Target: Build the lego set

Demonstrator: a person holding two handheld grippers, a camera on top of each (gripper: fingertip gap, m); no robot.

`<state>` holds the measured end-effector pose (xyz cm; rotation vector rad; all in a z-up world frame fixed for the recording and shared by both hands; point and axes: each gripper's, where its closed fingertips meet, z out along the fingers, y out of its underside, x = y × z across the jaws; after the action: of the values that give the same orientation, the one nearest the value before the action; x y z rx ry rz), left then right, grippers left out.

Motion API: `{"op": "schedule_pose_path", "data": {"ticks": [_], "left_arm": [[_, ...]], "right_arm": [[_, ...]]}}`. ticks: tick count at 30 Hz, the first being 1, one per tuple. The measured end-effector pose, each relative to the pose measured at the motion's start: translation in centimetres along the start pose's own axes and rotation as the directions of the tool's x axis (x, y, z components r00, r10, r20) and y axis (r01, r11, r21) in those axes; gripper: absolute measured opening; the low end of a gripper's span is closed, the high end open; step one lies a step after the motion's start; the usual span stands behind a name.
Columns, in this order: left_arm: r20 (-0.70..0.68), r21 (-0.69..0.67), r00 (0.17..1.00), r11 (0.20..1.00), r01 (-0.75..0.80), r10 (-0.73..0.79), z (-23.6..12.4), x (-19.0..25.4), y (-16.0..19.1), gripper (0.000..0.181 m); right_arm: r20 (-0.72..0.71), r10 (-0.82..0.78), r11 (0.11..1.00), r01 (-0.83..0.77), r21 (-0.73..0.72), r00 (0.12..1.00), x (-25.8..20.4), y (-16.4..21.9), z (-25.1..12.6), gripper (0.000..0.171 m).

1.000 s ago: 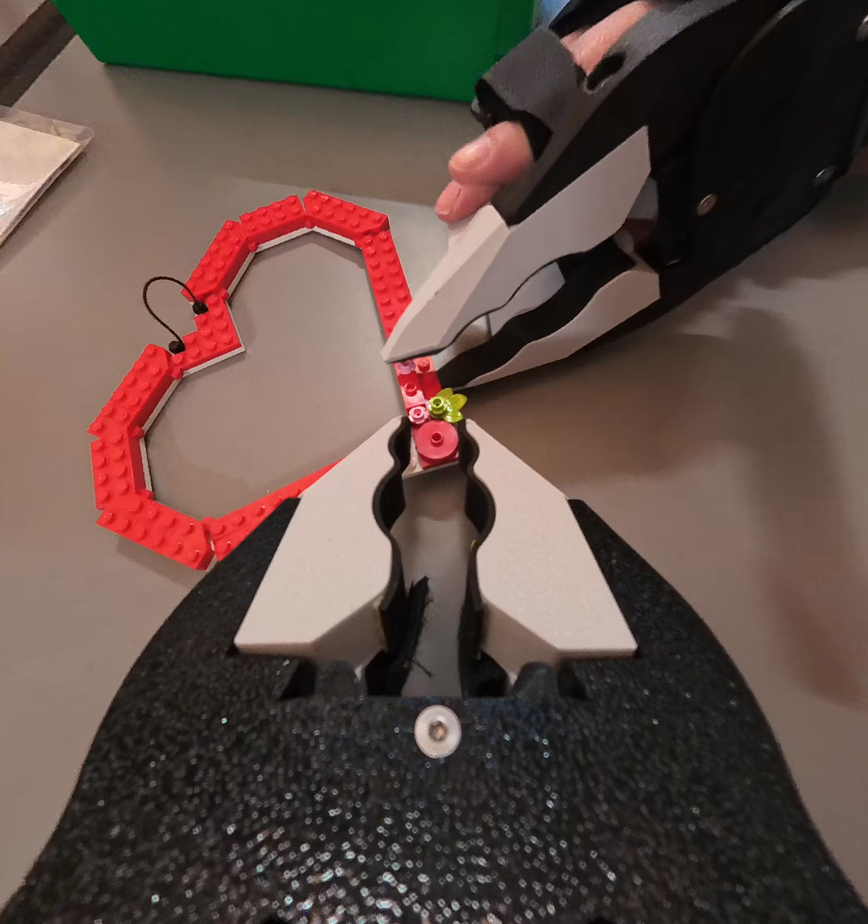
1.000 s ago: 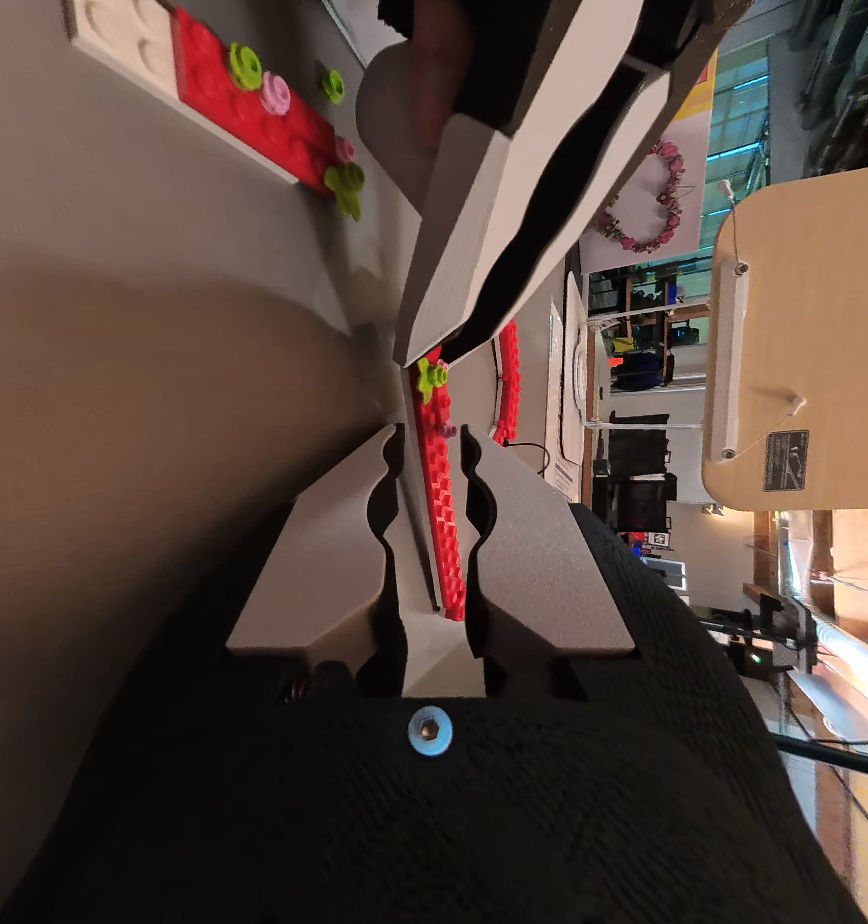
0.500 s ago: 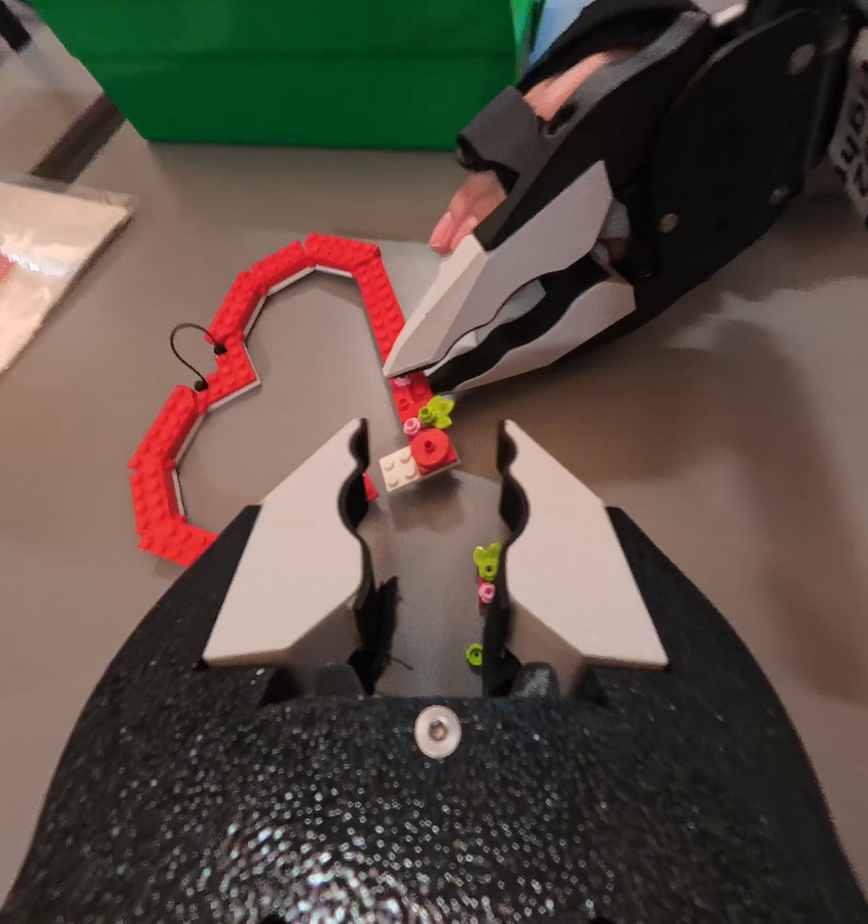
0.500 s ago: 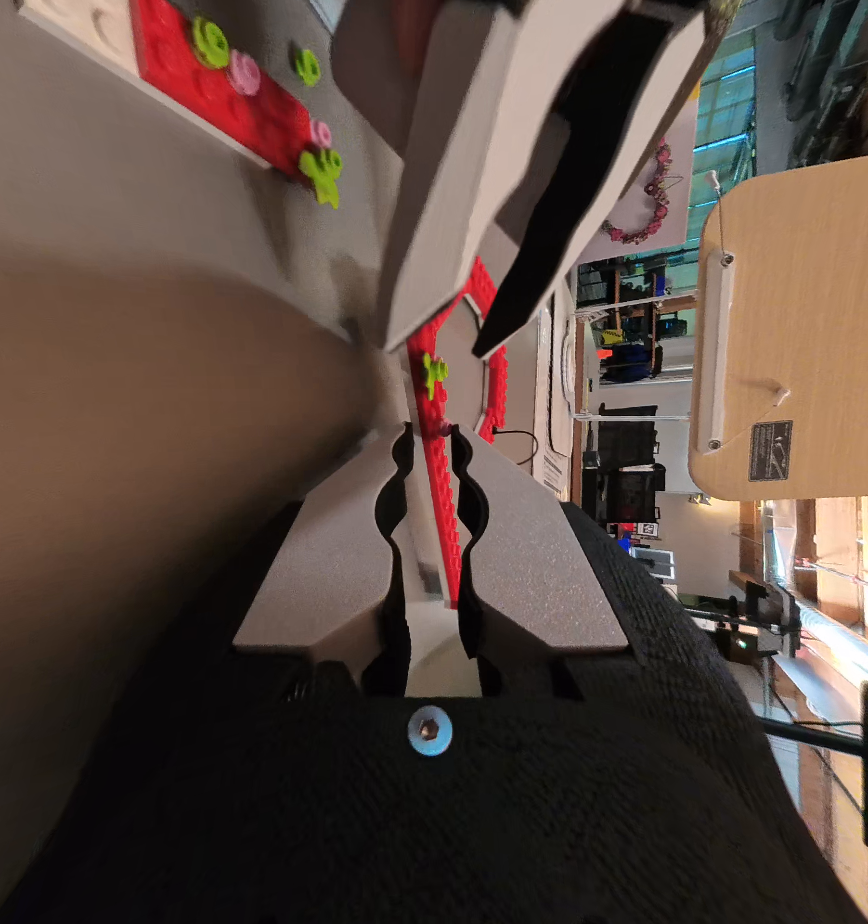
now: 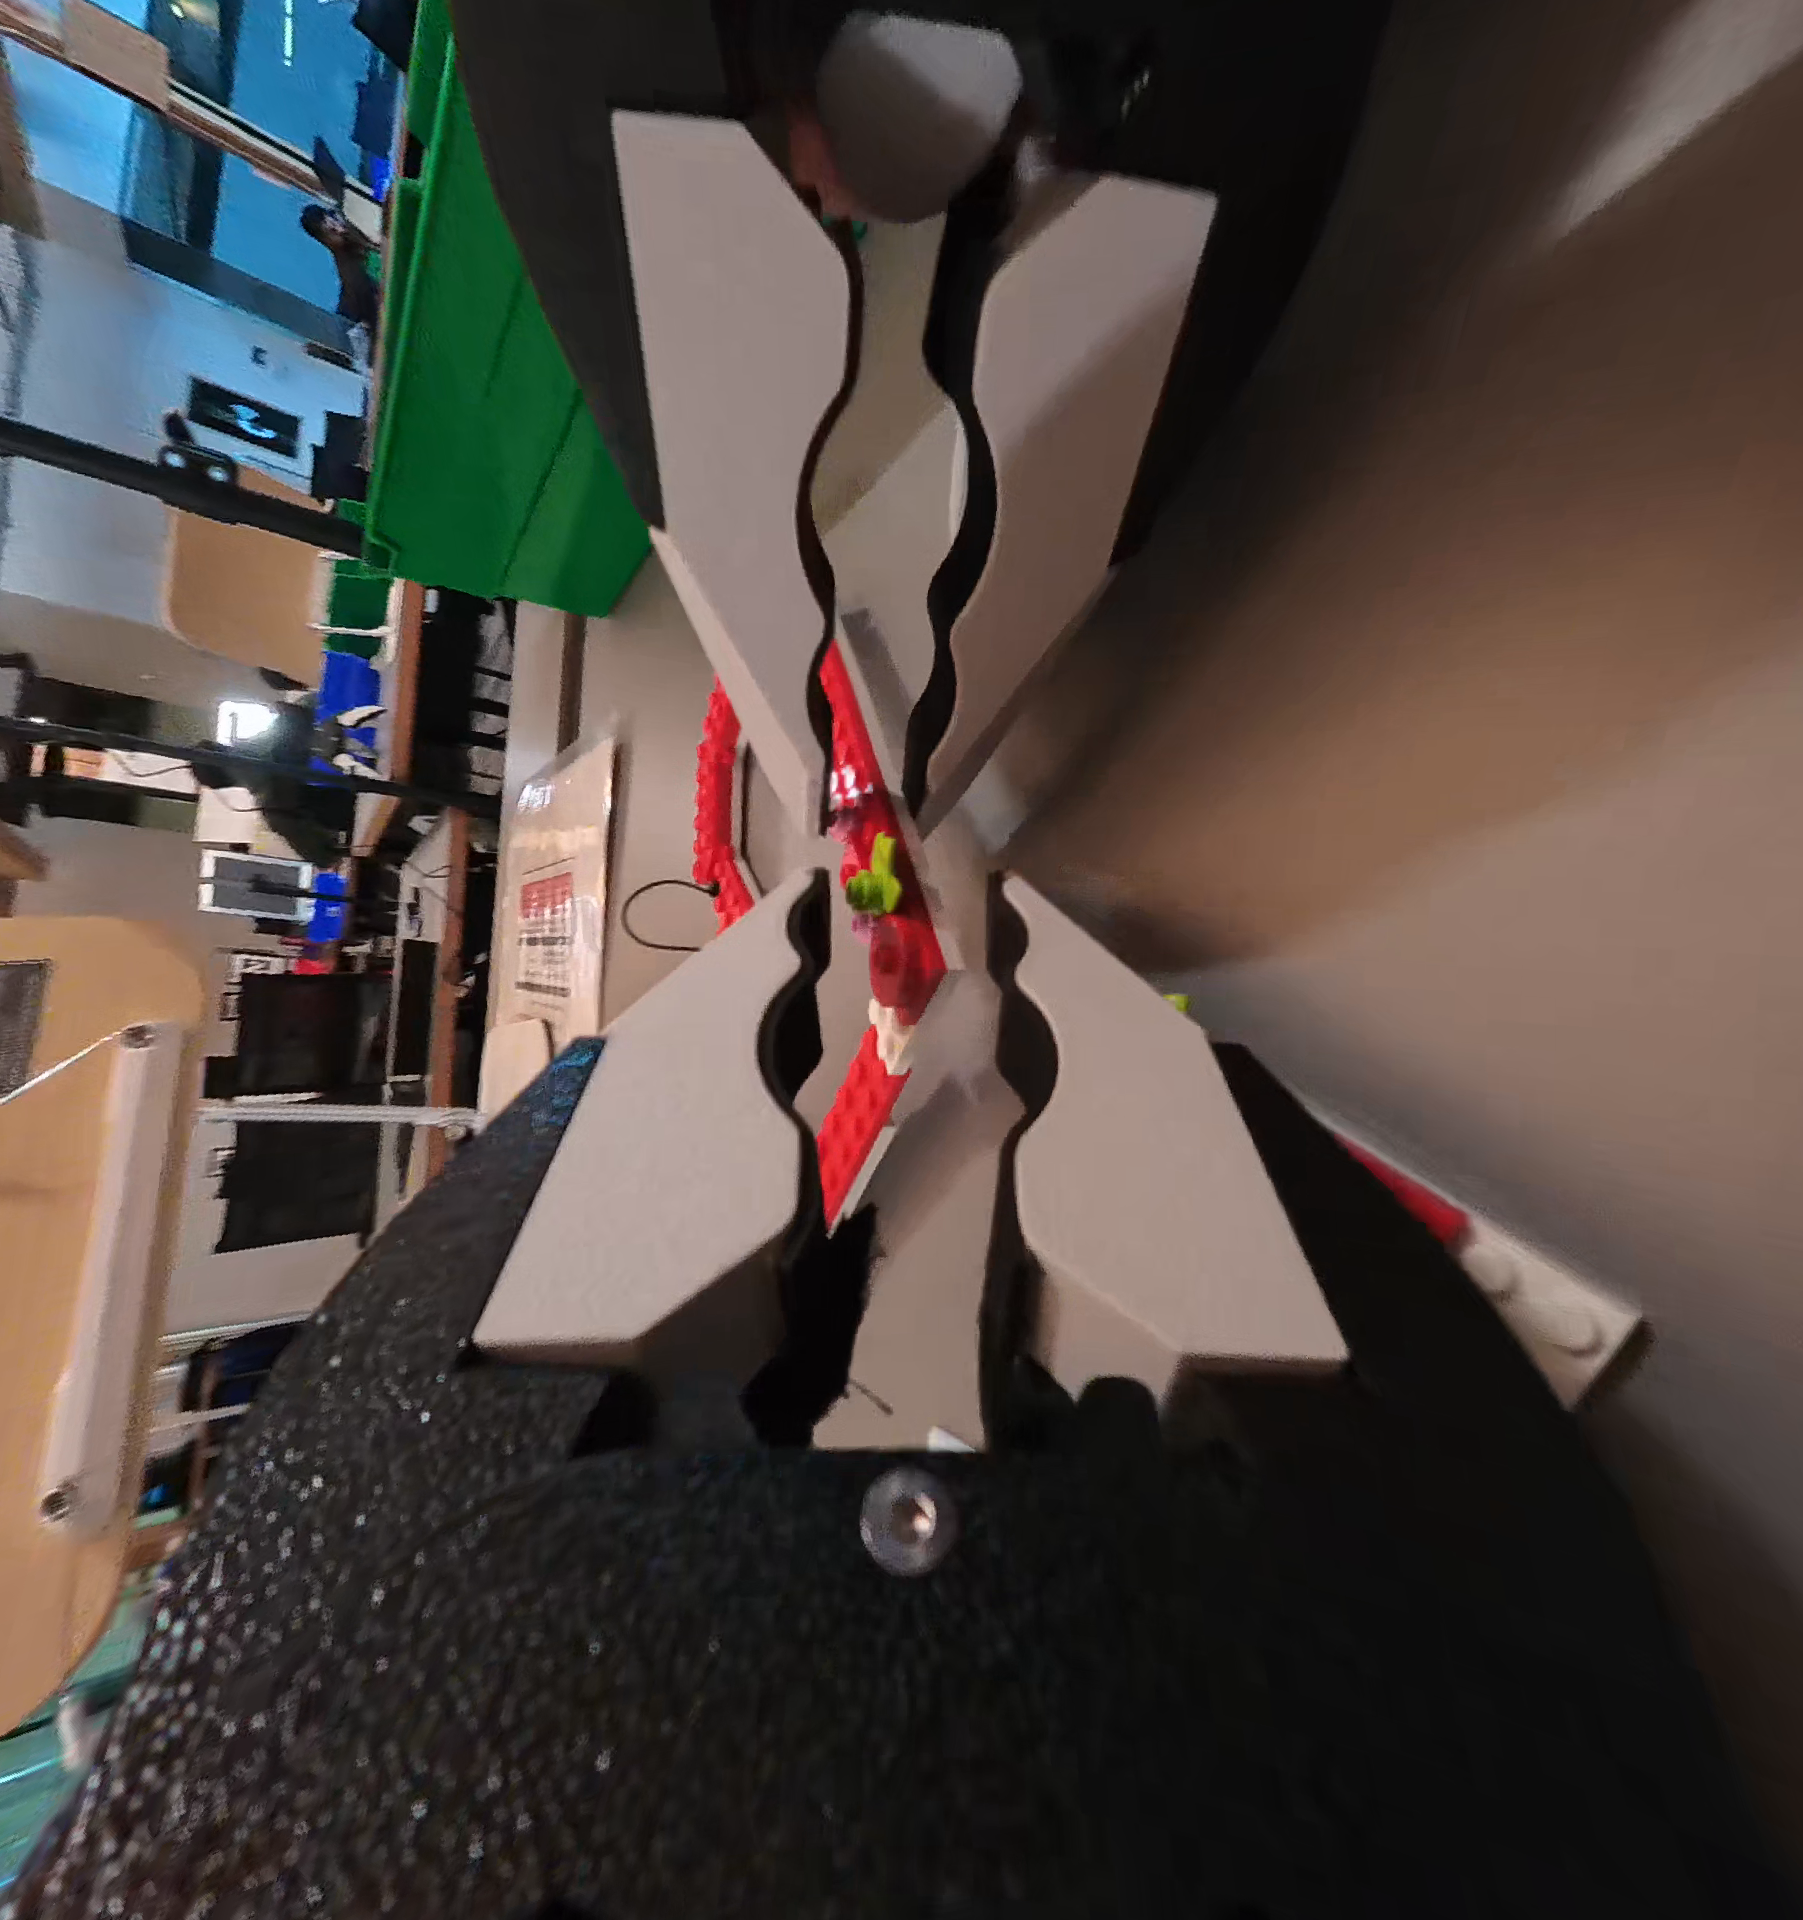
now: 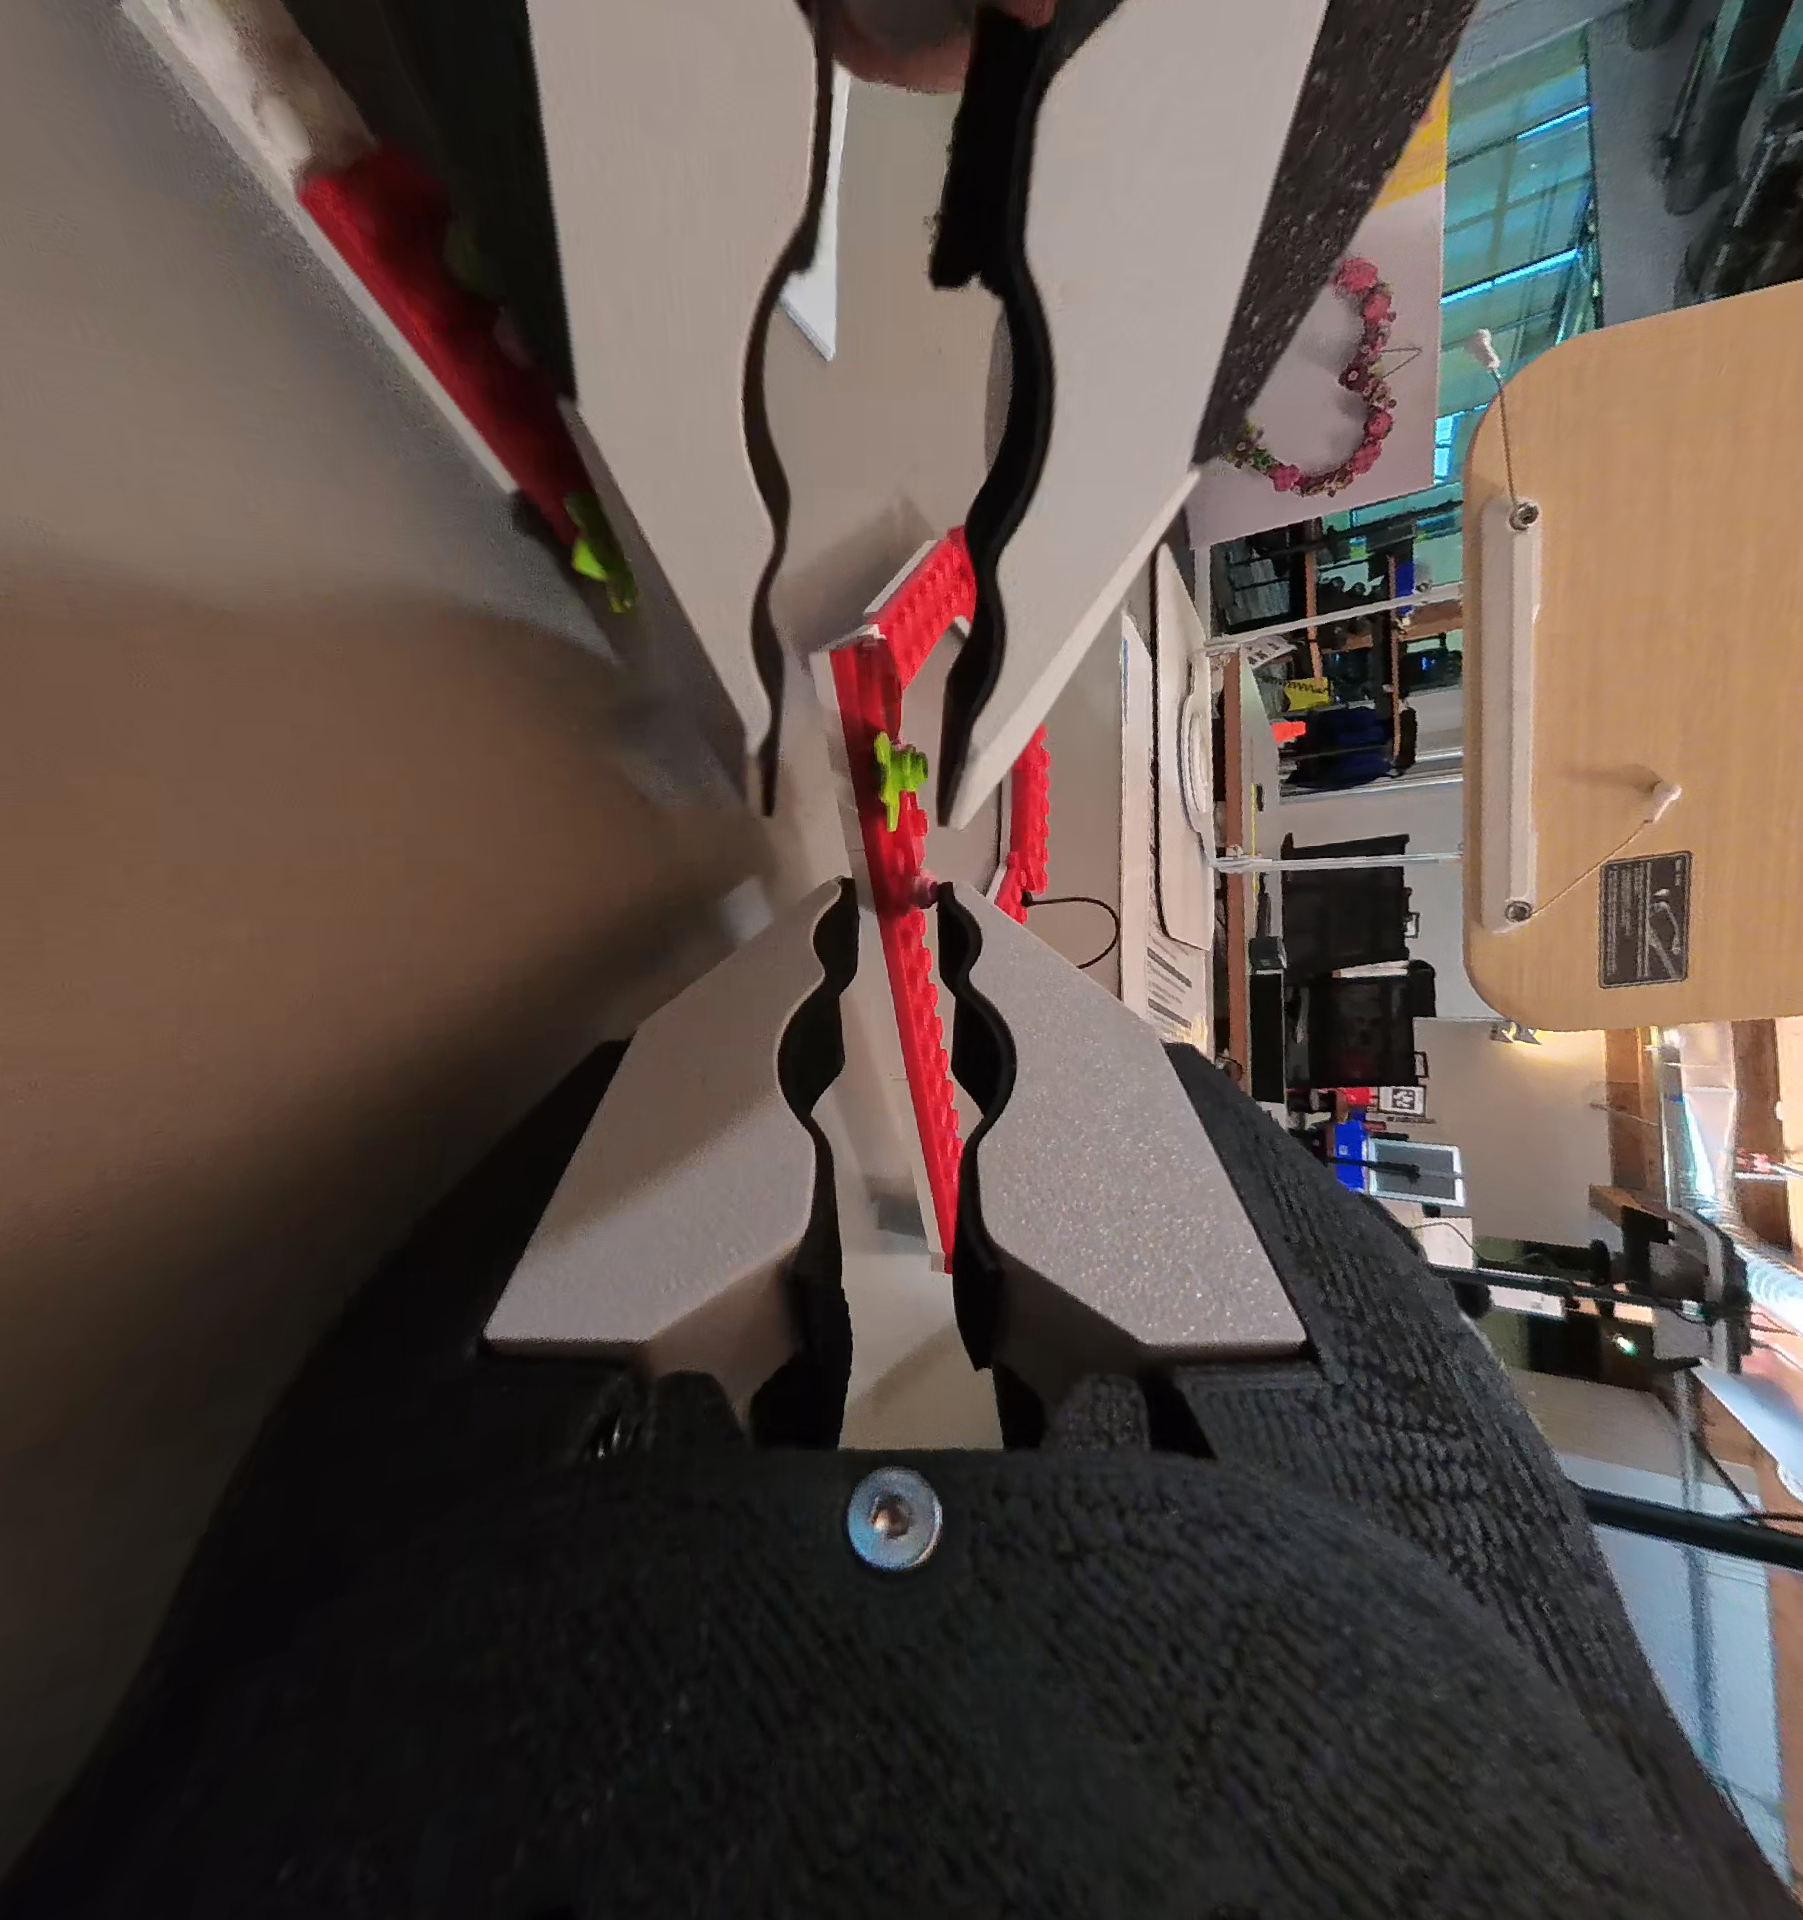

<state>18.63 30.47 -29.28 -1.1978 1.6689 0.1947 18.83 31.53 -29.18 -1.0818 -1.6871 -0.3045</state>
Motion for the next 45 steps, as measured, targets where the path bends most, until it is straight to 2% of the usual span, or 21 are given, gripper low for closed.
{"op": "schedule_pose_path", "data": {"ticks": [2, 7, 18, 26, 41, 45], "left_arm": [[0.022, -0.007, 1.000, 1.000, -0.020, 0.020, 0.01, -0.22, 0.17, 0.019], [0.066, -0.011, 0.995, 0.997, -0.070, 0.070, -0.10, -0.59, 0.14, 0.015], [0.062, 0.012, 0.997, 0.999, -0.043, 0.042, -0.23, -0.58, 0.11, 0.014], [0.054, -0.004, 0.998, 0.999, -0.039, 0.040, -0.08, -0.38, 0.47, 0.014], [0.063, 0.017, 0.997, 0.999, -0.051, 0.050, -0.16, -0.32, 0.25, 0.014], [0.060, 0.013, 0.997, 0.999, -0.042, 0.041, -0.08, -0.32, 0.30, 0.014]], "right_arm": [[0.004, 0.007, 1.000, -0.007, 0.003, 1.000, 0.00, -0.04, 0.01, 0.014], [0.016, 0.032, 0.999, -0.032, 0.009, 0.999, 0.13, -0.07, 0.11, 0.015], [0.040, 0.053, 0.999, -0.053, 0.003, 0.998, 0.08, -0.15, 0.22, 0.015], [0.080, 0.131, 0.991, -0.131, 0.000, 0.988, -0.17, 0.01, 0.33, 0.013], [0.138, 0.153, 0.988, -0.150, -0.033, 0.979, -0.48, 0.45, 0.65, 0.019], [0.136, 0.155, 0.988, -0.154, -0.020, 0.979, -0.41, 0.33, 0.60, 0.016]]}}
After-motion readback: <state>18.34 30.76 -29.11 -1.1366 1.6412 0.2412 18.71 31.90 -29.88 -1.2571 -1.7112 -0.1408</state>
